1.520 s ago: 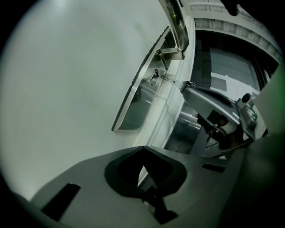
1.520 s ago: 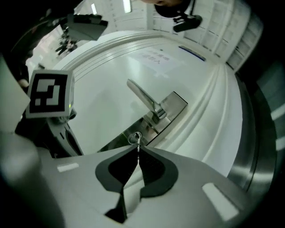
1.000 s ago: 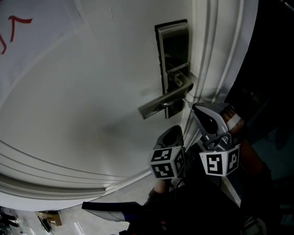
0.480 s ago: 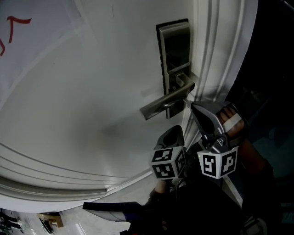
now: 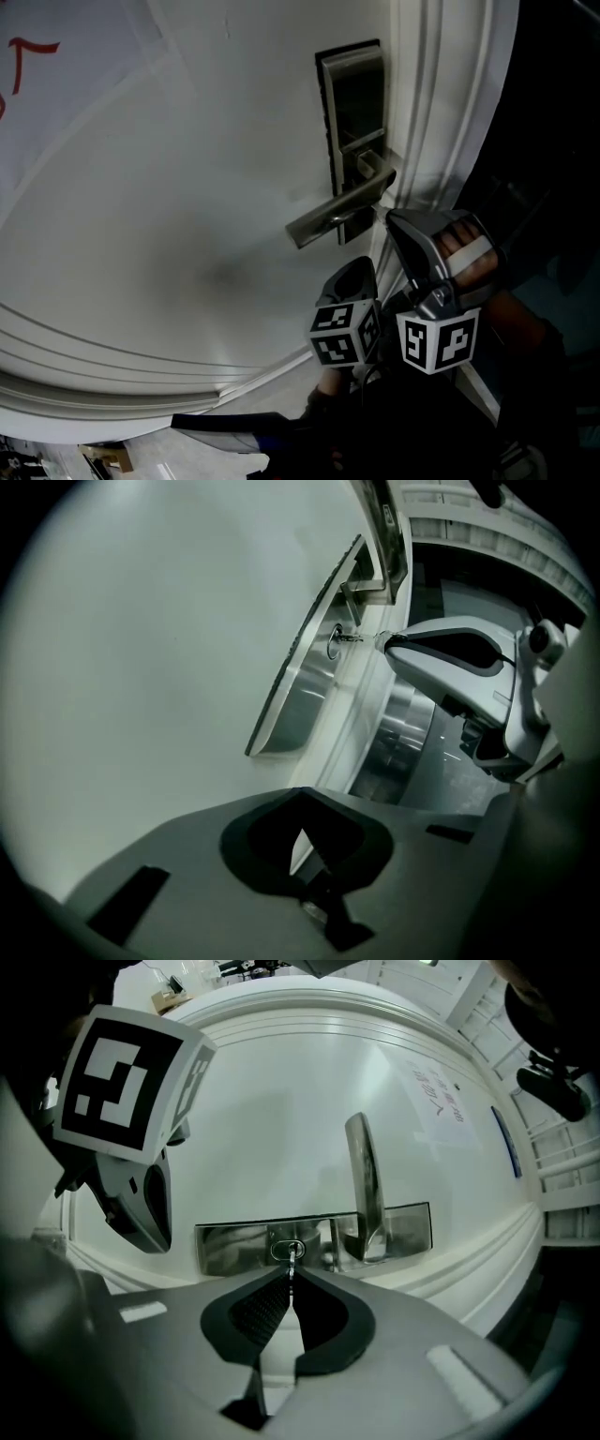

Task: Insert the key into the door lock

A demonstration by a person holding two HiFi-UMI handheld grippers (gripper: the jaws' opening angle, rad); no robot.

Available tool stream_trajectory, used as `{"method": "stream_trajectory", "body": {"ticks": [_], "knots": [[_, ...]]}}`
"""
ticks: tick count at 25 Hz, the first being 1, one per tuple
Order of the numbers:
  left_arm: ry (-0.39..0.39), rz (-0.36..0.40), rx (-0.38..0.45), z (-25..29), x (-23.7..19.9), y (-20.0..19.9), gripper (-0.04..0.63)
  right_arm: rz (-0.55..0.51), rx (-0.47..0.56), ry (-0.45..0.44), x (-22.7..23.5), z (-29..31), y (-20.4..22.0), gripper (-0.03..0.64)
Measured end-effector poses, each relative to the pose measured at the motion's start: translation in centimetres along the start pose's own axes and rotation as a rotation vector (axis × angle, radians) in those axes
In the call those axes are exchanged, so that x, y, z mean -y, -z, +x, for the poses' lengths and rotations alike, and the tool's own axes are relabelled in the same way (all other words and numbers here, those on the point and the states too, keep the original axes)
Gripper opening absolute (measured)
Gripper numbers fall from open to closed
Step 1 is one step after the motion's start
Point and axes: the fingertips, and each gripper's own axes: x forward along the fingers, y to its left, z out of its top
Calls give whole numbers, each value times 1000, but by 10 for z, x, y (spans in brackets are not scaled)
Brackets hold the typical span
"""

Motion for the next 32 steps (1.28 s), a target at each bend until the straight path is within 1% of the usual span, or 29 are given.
{"method": "stream_trajectory", "body": {"ticks": [4,8,18,32], "knots": [[1,-12,0,1,-4,0,0,-50,-24,-11,1,0,-1,12],[-1,-24,6,1,-8,-1,0,-76,-39,-15,2,4,-2,12],[-2,-39,9,0,-17,-1,0,-80,-47,-17,3,10,-5,12],[9,-37,9,2,-15,-1,0,-89,-54,-16,2,14,-5,12]]}}
